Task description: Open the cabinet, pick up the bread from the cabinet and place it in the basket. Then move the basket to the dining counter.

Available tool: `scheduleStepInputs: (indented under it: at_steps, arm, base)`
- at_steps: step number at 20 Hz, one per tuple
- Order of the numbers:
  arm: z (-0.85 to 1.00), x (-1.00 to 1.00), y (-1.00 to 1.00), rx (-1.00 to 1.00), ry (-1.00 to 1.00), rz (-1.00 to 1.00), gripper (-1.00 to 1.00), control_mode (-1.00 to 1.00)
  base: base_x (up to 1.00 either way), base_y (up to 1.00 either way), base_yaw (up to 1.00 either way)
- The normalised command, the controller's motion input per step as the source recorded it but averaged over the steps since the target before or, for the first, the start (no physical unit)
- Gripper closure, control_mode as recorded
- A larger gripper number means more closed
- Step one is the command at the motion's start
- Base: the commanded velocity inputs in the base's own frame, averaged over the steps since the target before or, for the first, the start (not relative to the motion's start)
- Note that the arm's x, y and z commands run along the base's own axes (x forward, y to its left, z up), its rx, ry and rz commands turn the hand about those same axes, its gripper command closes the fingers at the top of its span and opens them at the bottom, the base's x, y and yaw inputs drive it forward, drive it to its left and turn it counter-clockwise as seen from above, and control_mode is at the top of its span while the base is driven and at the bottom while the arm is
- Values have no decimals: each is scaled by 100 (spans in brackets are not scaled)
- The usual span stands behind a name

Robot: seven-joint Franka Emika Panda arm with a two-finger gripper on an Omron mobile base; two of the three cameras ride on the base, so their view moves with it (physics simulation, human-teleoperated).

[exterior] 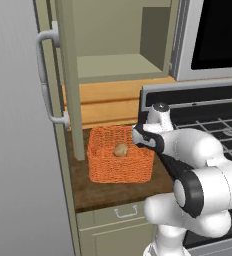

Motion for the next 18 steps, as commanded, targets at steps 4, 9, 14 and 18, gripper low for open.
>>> scheduleStepInputs:
  at_steps: [4, 9, 14, 18]
  arm:
    - [41, -29, -18, 20, 5, -49, 100, -100]
    - [73, -40, -20, 40, 2, -37, 100, -100]
    - [75, -55, -4, 12, -1, -31, 100, -100]
    - [57, -61, 0, -2, -1, -36, 100, -100]
  base:
    - [0, 0, 0]
    - [0, 0, 0]
    - [0, 0, 0]
    - [0, 0, 0]
